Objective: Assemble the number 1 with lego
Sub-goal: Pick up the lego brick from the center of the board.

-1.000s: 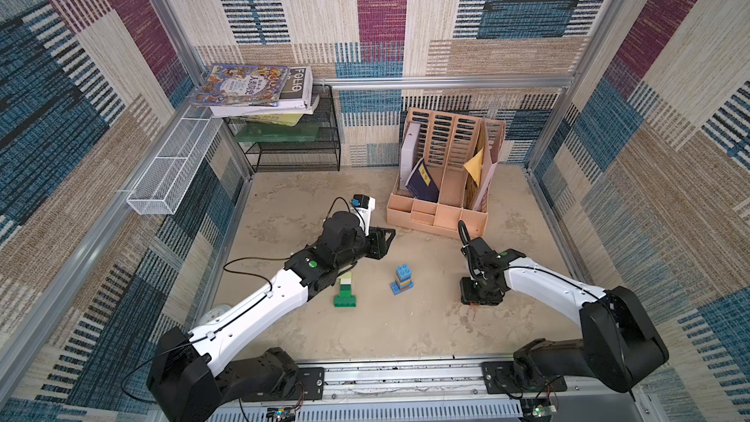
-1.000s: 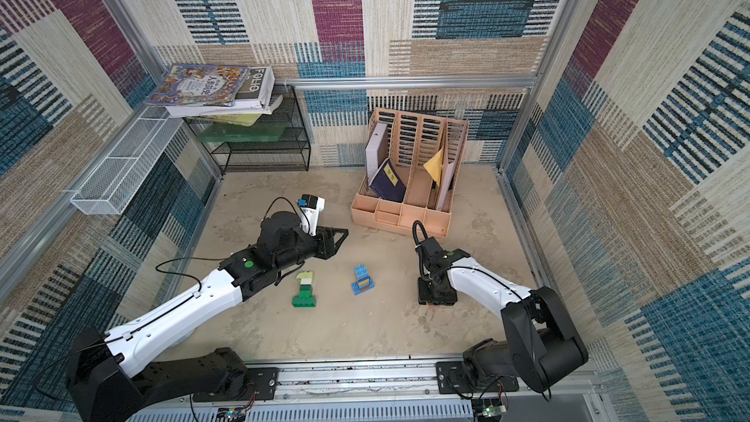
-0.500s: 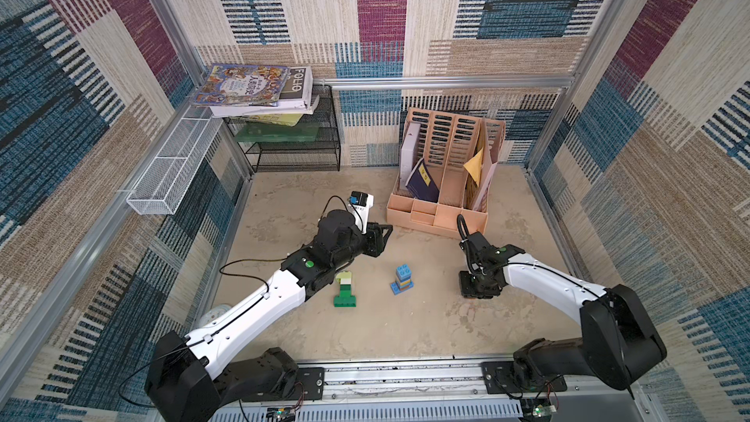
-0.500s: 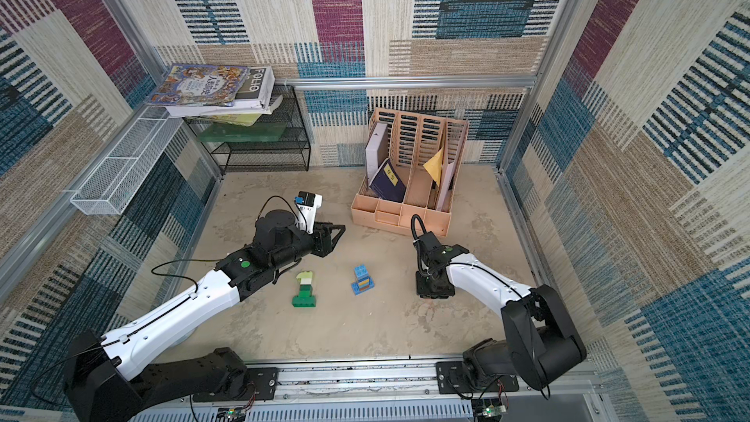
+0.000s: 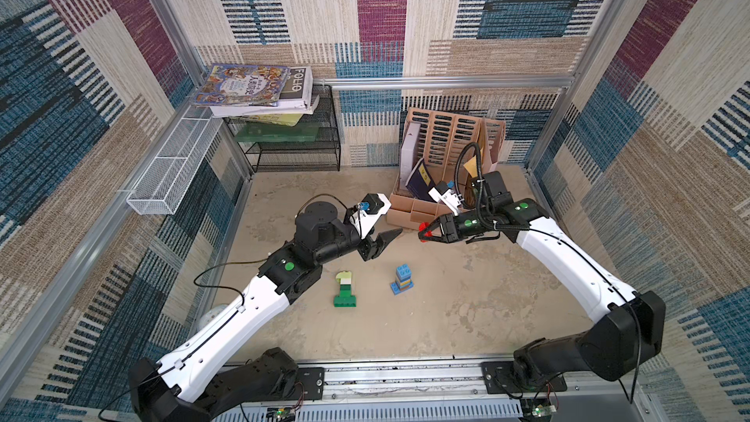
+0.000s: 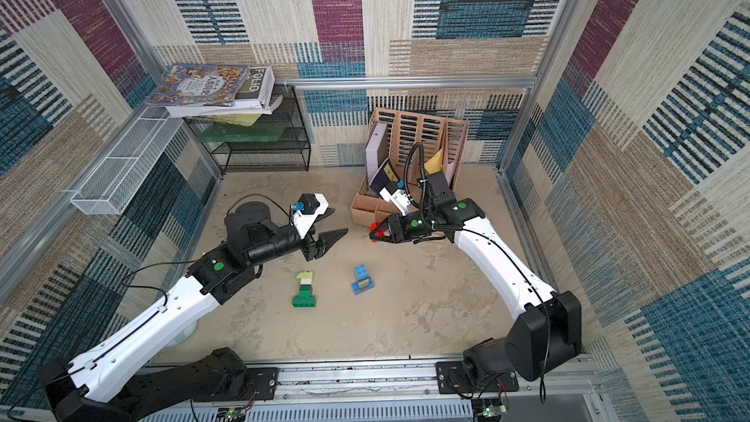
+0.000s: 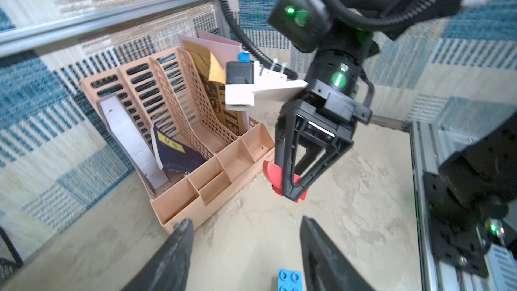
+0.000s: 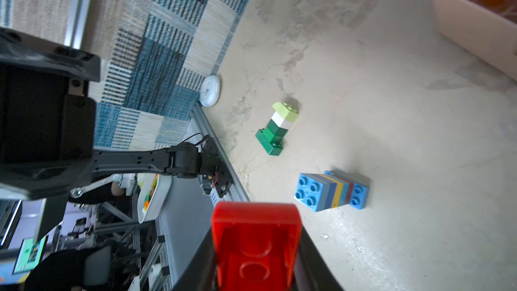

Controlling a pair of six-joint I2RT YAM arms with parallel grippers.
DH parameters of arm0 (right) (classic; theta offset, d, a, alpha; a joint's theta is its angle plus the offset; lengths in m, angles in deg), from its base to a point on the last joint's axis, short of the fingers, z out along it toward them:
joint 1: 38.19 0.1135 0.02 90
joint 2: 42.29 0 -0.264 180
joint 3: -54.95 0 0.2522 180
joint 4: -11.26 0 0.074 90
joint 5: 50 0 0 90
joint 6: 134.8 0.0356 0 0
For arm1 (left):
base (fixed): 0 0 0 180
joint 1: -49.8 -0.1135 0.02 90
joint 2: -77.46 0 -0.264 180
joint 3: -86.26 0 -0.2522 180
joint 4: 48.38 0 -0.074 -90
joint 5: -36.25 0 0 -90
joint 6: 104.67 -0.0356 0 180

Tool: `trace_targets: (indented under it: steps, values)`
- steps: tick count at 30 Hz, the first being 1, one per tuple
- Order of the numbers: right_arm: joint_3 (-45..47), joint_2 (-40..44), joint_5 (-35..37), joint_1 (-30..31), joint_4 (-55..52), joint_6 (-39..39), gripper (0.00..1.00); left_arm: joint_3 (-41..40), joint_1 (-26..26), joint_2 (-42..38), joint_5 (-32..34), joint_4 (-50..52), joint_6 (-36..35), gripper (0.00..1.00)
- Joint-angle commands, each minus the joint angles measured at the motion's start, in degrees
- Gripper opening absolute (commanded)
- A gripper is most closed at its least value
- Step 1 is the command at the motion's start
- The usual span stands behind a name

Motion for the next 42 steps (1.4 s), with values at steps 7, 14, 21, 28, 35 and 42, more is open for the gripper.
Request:
trace_targets:
  steps: [7,14,21,28,35,42]
  values:
    - [0.64,4.72,6.24,6.59,-0.39,-21.63,0.23,7.46,-3.08,3.29,-17.43,14.90,7.09,0.64]
    - [0.75,6.28,7.42,11.28,0.93,-38.42,0.24,3.99,-3.53,1.58,-27.48,14.25,15.40,0.66]
    - [-2.50,2.07,2.97,15.41,-1.84,-44.25,0.22,3.90,-3.57,2.33,-29.35,15.64,13.25,0.66]
    - [-5.60,-0.68,0.21,17.14,-3.35,-45.24,0.19,3.96,-3.54,3.28,-28.38,17.95,9.04,0.58]
    - [-6.39,-1.19,-1.87,17.38,-3.32,-44.57,0.19,3.35,-3.53,2.83,-28.04,17.30,6.68,0.54]
    - [-6.50,-0.99,-2.92,16.90,-2.09,-42.11,0.19,1.42,-3.60,2.20,-29.85,15.75,7.56,0.56]
